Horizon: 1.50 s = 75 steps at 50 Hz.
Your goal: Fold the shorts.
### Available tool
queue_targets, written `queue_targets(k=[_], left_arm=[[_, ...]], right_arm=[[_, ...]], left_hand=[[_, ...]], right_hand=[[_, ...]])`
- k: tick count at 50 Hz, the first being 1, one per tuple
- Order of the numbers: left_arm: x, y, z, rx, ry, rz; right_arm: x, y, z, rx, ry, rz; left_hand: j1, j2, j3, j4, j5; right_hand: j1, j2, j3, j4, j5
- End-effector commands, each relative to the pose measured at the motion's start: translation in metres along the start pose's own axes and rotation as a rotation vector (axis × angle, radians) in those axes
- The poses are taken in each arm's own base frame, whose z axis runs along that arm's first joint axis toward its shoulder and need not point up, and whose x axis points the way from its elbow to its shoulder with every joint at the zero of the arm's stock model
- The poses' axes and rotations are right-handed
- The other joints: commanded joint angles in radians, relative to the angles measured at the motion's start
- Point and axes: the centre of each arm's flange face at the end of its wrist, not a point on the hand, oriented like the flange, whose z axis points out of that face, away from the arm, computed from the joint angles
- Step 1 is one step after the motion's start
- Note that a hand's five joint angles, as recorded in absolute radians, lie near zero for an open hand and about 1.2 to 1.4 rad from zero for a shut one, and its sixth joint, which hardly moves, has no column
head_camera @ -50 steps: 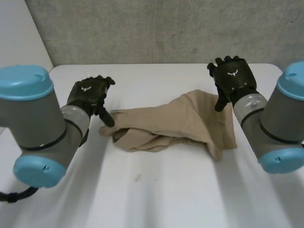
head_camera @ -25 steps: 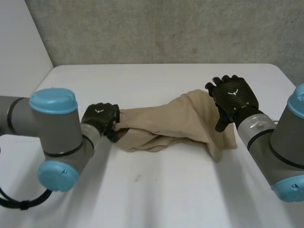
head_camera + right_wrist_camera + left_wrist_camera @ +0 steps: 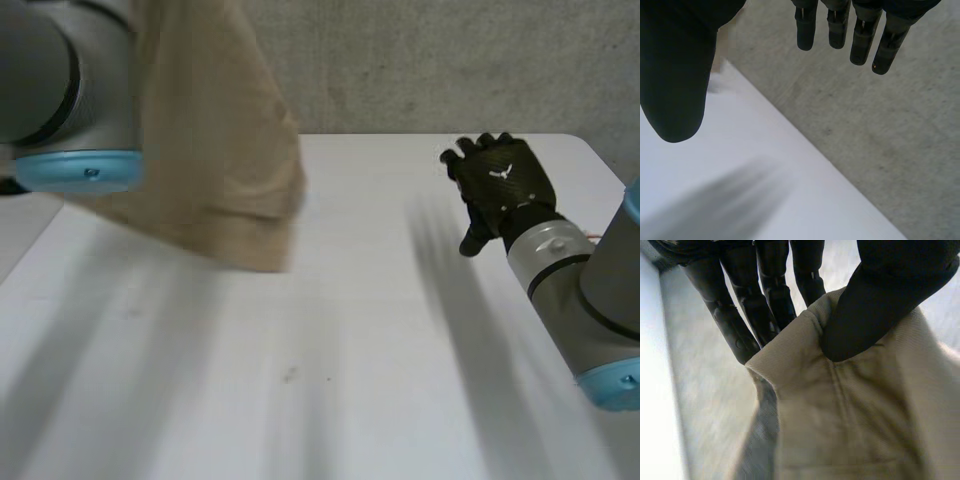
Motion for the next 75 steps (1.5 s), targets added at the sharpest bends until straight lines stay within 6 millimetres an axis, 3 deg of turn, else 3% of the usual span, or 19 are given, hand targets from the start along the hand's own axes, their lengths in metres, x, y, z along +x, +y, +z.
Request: queue_targets(k=[1, 3, 6, 7, 10, 11, 14, 18, 24, 32, 38, 42, 46, 50, 55, 59, 63, 66, 75], left_arm=[[0.103, 0.031, -0.061, -0.096, 0.341, -0.108], [0.13, 0.062, -0.095, -0.192, 0.438, -0.112], [0.152, 0.091, -0.132, -0.285, 0.522, -0.111], [0.165, 0.107, -0.158, -0.345, 0.575, -0.109], [0.181, 0.122, -0.196, -0.426, 0.651, -0.105], [0.19, 0.127, -0.221, -0.473, 0.707, -0.103], [0.195, 0.13, -0.25, -0.532, 0.773, -0.096], [0.193, 0.124, -0.253, -0.541, 0.781, -0.094], [0.181, 0.1, -0.225, -0.495, 0.735, -0.102], [0.136, 0.103, -0.187, -0.544, 0.627, -0.047], [0.104, 0.104, -0.184, -0.65, 0.525, 0.015], [0.075, 0.109, -0.19, -0.762, 0.423, 0.088], [0.045, 0.113, -0.206, -0.912, 0.287, 0.122], [0.027, 0.112, -0.226, -1.023, 0.199, 0.1], [0.01, 0.107, -0.254, -1.147, 0.169, 0.082], [0.002, 0.098, -0.268, -1.178, 0.178, 0.093], [-0.003, 0.096, -0.278, -1.201, 0.183, 0.104], [-0.005, 0.098, -0.286, -1.226, 0.192, 0.11], [0.0, 0.113, -0.303, -1.299, 0.259, 0.099]], right_arm=[[0.025, -0.011, 0.006, 0.035, 0.07, 0.003], [0.031, -0.014, 0.006, 0.048, 0.083, 0.0], [0.035, -0.016, 0.006, 0.051, 0.093, -0.002], [0.036, -0.016, 0.006, 0.054, 0.096, -0.003], [0.038, -0.017, 0.007, 0.058, 0.101, -0.003], [0.039, -0.017, 0.007, 0.057, 0.104, -0.003], [0.04, -0.017, 0.008, 0.056, 0.105, -0.005], [0.042, -0.015, 0.008, 0.049, 0.109, -0.006], [0.043, -0.014, 0.008, 0.045, 0.107, -0.006], [0.031, -0.014, 0.004, 0.046, -0.013, -0.004], [0.013, -0.013, -0.009, -0.024, -0.235, 0.028], [0.001, -0.007, -0.018, -0.073, -0.357, 0.003], [-0.012, 0.014, -0.027, -0.144, -0.455, -0.156], [-0.02, 0.032, -0.032, -0.175, -0.514, -0.29], [-0.031, 0.06, -0.027, -0.218, -0.563, -0.32], [-0.034, 0.071, -0.02, -0.205, -0.552, -0.326], [-0.037, 0.08, -0.012, -0.173, -0.528, -0.345], [-0.037, 0.081, -0.008, -0.153, -0.514, -0.355], [-0.04, 0.084, -0.008, -0.16, -0.516, -0.35]], left_hand=[[0.295, 0.207, 0.205, 0.204, 0.261], [0.263, 0.175, 0.173, 0.172, 0.23], [0.175, 0.087, 0.085, 0.084, 0.142], [0.134, 0.046, 0.044, 0.043, 0.101], [0.032, -0.057, -0.059, -0.06, -0.002], [-0.137, -0.226, -0.228, -0.229, -0.171], [-0.367, -0.455, -0.458, -0.458, -0.401], [-0.576, -0.665, -0.667, -0.667, -0.61], [-0.591, -0.68, -0.682, -0.682, -0.625], [-0.585, -0.674, -0.676, -0.677, -0.619], [-0.582, -0.671, -0.673, -0.674, -0.616], [-0.582, -0.671, -0.673, -0.674, -0.616], [-0.579, -0.668, -0.67, -0.671, -0.613], [-0.544, -0.633, -0.635, -0.636, -0.578], [-0.389, -0.477, -0.48, -0.48, -0.423], [-0.4, -0.489, -0.491, -0.491, -0.434], [-0.494, -0.583, -0.585, -0.585, -0.528], [-0.509, -0.597, -0.599, -0.6, -0.543], [-0.538, -0.627, -0.629, -0.629, -0.572]], right_hand=[[-0.022, -0.034, -0.03, -0.051, -0.069], [-0.022, -0.034, -0.03, -0.051, -0.069], [-0.022, -0.034, -0.03, -0.051, -0.069], [-0.022, -0.034, -0.03, -0.051, -0.069], [-0.022, -0.034, -0.03, -0.051, -0.069], [-0.022, -0.034, -0.03, -0.051, -0.069], [-0.022, -0.034, -0.03, -0.051, -0.069], [-0.022, -0.034, -0.03, -0.051, -0.069], [-0.022, -0.034, -0.03, -0.051, -0.069], [-0.022, -0.034, -0.03, -0.051, -0.069], [-0.022, -0.034, -0.03, -0.051, -0.069], [-0.022, -0.034, -0.03, -0.051, -0.069], [-0.022, -0.034, -0.03, -0.051, -0.069], [0.011, -0.001, 0.003, -0.018, -0.036], [0.044, 0.032, 0.036, 0.015, -0.003], [0.135, 0.123, 0.126, 0.106, 0.087], [0.384, 0.371, 0.375, 0.354, 0.336], [0.677, 0.665, 0.668, 0.648, 0.63], [1.129, 1.117, 1.121, 1.1, 1.082]])
